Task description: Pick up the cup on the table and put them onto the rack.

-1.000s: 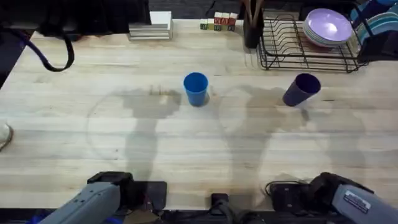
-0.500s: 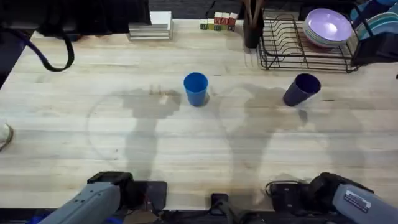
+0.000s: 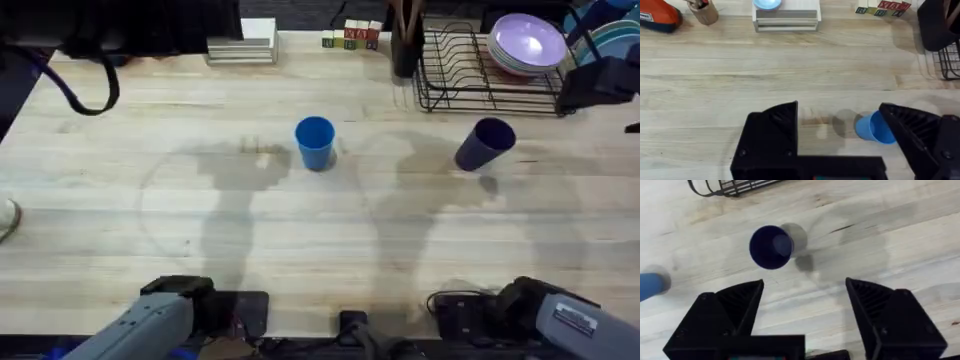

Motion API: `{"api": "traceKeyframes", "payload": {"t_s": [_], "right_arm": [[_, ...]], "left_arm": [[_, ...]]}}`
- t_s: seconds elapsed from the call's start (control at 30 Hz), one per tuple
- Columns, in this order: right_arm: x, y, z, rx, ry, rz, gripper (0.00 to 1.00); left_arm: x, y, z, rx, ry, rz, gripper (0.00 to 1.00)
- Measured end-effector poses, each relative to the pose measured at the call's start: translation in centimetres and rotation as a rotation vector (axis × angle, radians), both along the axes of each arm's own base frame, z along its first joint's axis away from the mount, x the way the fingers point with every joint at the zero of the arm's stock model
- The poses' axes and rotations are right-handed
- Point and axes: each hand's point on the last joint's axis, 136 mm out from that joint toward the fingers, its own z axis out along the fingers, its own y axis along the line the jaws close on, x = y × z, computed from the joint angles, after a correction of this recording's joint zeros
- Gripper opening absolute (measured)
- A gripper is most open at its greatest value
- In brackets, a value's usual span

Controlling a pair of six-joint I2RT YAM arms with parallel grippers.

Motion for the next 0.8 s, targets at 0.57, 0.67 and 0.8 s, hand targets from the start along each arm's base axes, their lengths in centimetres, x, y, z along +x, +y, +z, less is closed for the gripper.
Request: {"api": "traceKeyframes", "payload": {"t_s": [0.57,0.67,0.8], "right_arm": [[2.9,-1.1,-6.8,0.07,0.177,0.0,0.995],[3.0,-1.2,-7.5,0.08,0.202,0.0,0.996],[3.2,-1.3,-8.3,0.091,0.231,0.0,0.996]], "left_arm": [[0.0,0.0,0.0,0.0,0.0,0.0,0.994],[0.0,0.0,0.0,0.0,0.001,0.0,0.993],[0.0,0.0,0.0,0.0,0.001,0.0,0.993]]}}
